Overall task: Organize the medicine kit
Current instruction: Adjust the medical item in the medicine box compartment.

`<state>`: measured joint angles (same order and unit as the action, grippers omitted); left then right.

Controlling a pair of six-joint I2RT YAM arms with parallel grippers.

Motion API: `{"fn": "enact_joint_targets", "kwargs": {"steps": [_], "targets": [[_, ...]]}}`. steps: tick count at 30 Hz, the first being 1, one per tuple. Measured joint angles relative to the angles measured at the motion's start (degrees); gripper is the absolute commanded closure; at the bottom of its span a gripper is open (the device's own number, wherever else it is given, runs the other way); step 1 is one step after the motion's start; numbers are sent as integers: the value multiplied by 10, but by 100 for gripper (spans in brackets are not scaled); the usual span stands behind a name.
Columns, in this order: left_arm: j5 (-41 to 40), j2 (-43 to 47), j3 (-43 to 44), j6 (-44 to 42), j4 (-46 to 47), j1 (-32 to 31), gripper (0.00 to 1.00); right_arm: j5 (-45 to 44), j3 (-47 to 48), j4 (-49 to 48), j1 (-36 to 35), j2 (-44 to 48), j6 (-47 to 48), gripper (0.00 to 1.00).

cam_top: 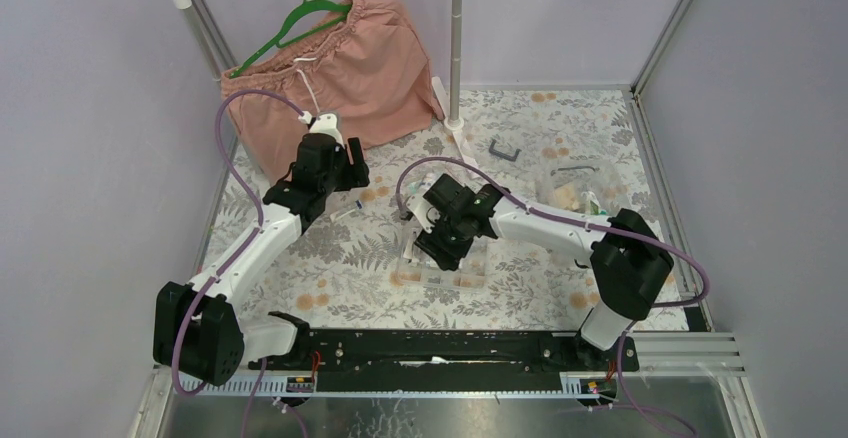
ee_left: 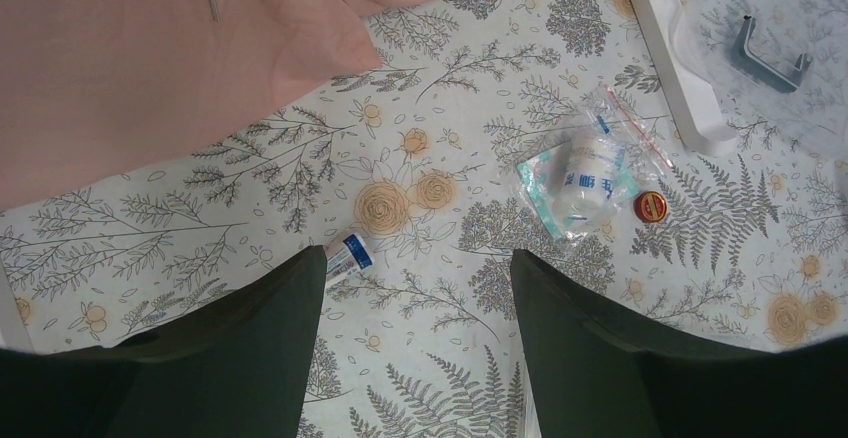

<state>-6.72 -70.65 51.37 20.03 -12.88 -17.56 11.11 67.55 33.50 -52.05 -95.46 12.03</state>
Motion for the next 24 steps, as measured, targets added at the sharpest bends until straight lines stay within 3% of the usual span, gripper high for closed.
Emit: {"fn": "enact_joint_targets", "kwargs": {"steps": [5,24], "targets": [[0,0,0,0,0,0,24,-1,1,-5,-6,-9,1,55],[3,0,0,0,0,0,25,-26,1,-17,-8,-32,1,61]]}}
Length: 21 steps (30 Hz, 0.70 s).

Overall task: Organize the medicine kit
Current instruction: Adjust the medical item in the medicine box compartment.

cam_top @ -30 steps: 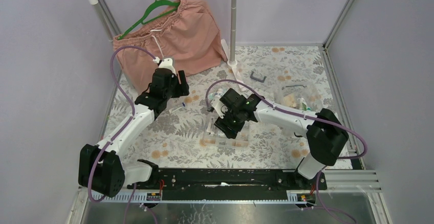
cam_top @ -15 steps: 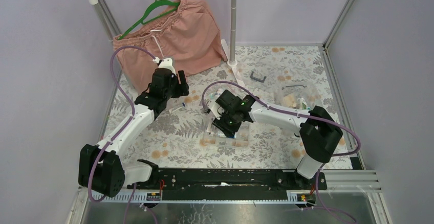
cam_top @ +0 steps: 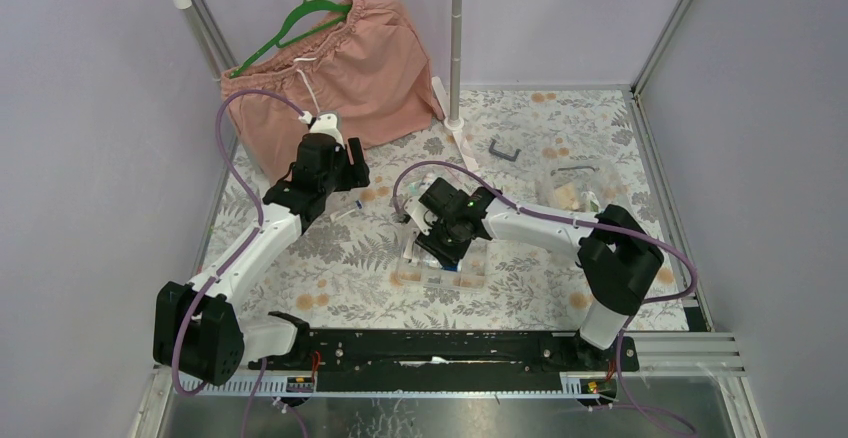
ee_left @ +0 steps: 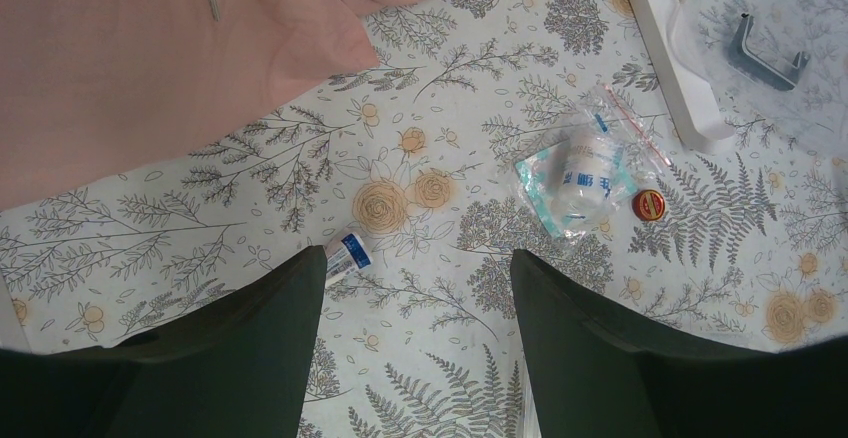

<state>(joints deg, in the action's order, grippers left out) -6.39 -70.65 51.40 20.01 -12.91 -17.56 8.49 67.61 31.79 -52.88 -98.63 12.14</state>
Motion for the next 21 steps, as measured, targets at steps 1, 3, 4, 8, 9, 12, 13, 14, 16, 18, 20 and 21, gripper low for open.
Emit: {"fn": "enact_joint_targets", "kwargs": {"steps": [1,3,4,8,9,12,13,14,16,18,20,21], "targets": [[0,0,0,0,0,0,25,0,0,-1,0,0,0,62],[0,-2,0,0,0,0,25,0,-2,-3,0,0,0,64],[0,-2,0,0,0,0,25,0,-3,-5,0,0,0,65],[2,-6,0,0,-1,0,25,0,-7,-10,0,-3,0,68],[2,-6,0,0,-1,0,25,0,-7,-11,0,-4,0,68],[5,-8,0,0,-3,0,25,0,-7,-13,0,-9,0,69],[6,-8,0,0,-4,0,25,0,-8,-13,0,-10,0,69],[6,-8,0,0,-5,0,25,0,-8,-13,0,-10,0,69],[8,-8,0,0,-6,0,25,0,-8,-13,0,-10,1,70],[9,-8,0,0,-8,0,25,0,-8,-13,-1,-10,1,71],[9,-8,0,0,-9,0,25,0,-8,-13,-1,-12,1,71],[9,-8,0,0,-9,0,25,0,-9,-13,-1,-14,1,71]]}}
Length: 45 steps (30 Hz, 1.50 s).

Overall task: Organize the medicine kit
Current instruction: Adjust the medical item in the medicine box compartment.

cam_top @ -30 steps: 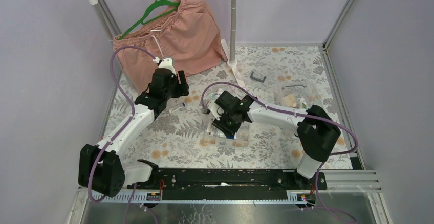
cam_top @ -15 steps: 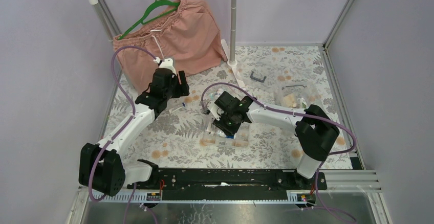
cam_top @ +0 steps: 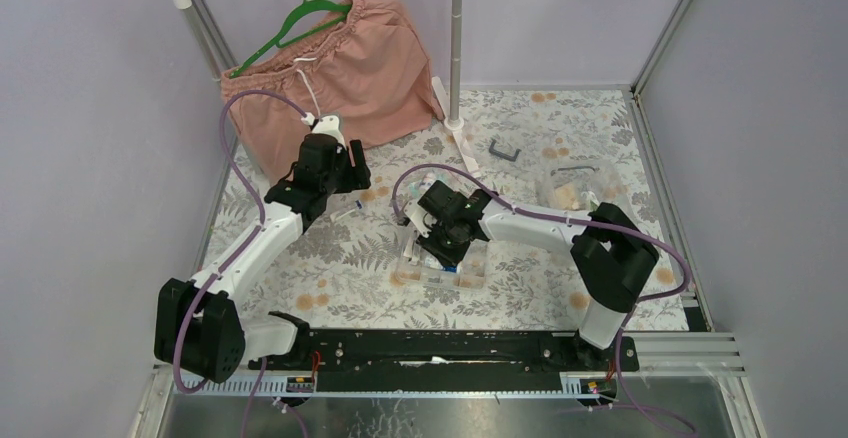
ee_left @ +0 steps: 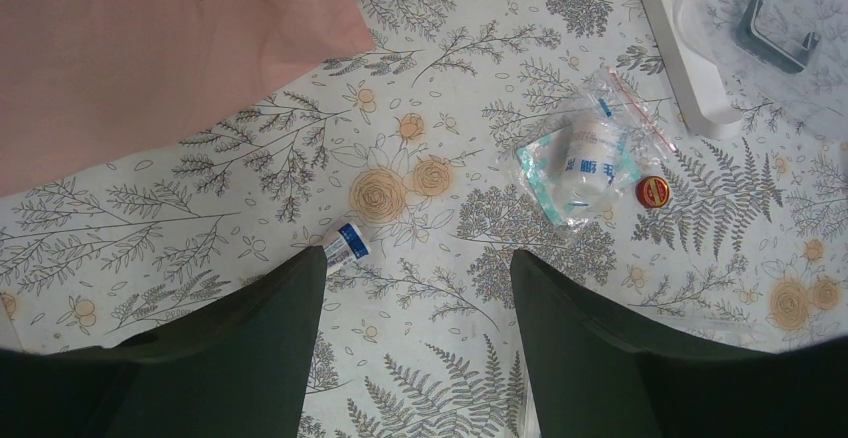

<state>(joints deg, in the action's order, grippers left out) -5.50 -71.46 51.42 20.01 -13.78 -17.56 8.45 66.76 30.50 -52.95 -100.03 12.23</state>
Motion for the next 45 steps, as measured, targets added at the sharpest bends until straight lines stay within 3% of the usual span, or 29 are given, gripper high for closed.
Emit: {"fn": "enact_joint_targets", "kwargs": {"steps": [11,18,25,28,35,45], "targets": [[1,-6,0,0,-1,0,25,0,0,0,0,-3,1,70],[1,-6,0,0,-1,0,25,-1,3,6,-2,3,0,54],[1,-6,0,0,-2,0,25,5,31,18,-2,37,0,50],[1,-6,0,0,-2,0,25,13,43,18,-2,42,0,50],[1,-6,0,0,-2,0,25,29,44,17,-3,41,0,61],[1,-6,0,0,-2,5,25,38,47,1,-3,2,0,63]]}}
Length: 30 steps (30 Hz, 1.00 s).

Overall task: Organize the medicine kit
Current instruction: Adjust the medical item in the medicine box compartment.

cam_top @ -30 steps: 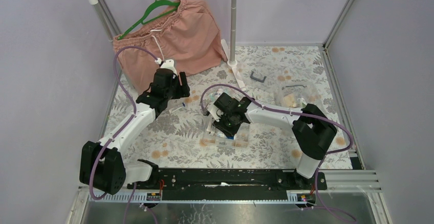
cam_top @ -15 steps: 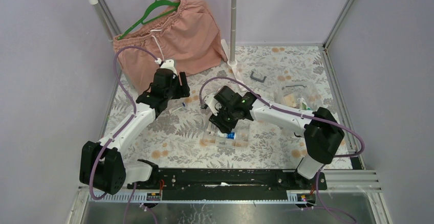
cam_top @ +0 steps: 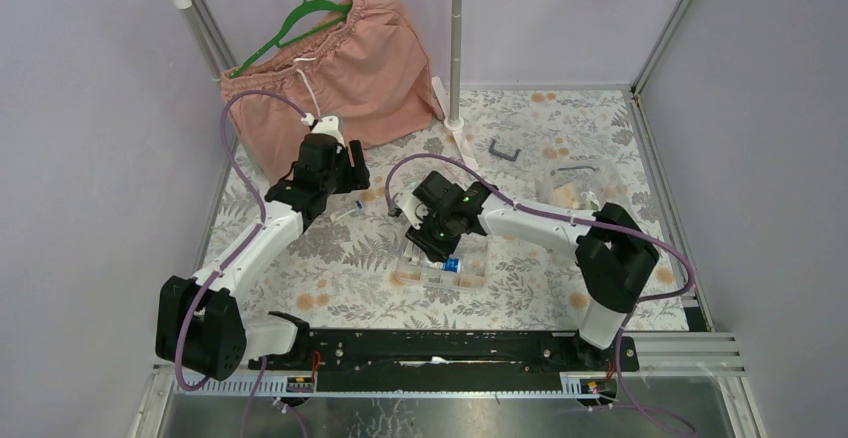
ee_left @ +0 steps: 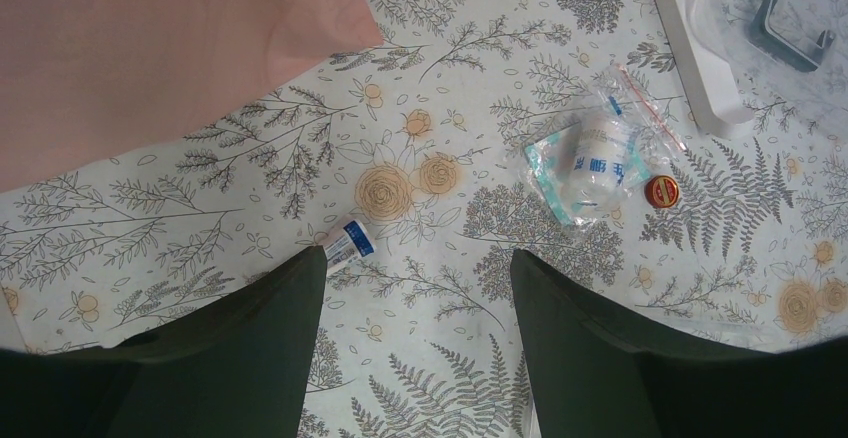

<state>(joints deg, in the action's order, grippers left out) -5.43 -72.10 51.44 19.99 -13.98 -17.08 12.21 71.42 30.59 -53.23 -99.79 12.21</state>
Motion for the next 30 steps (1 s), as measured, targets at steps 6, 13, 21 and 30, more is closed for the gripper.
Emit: {"fn": "enact_joint_targets", "kwargs": {"steps": [6,13,21,30], "targets": [[0,0,0,0,-1,0,25,-1,0,-9,0,-15,0,64],[0,0,0,0,-2,0,25,-2,-12,-16,0,-28,0,66],[0,0,0,0,-2,0,25,-3,-19,-27,0,-34,0,66],[0,0,0,0,-2,0,25,-7,-19,-30,-5,-51,0,65]]}}
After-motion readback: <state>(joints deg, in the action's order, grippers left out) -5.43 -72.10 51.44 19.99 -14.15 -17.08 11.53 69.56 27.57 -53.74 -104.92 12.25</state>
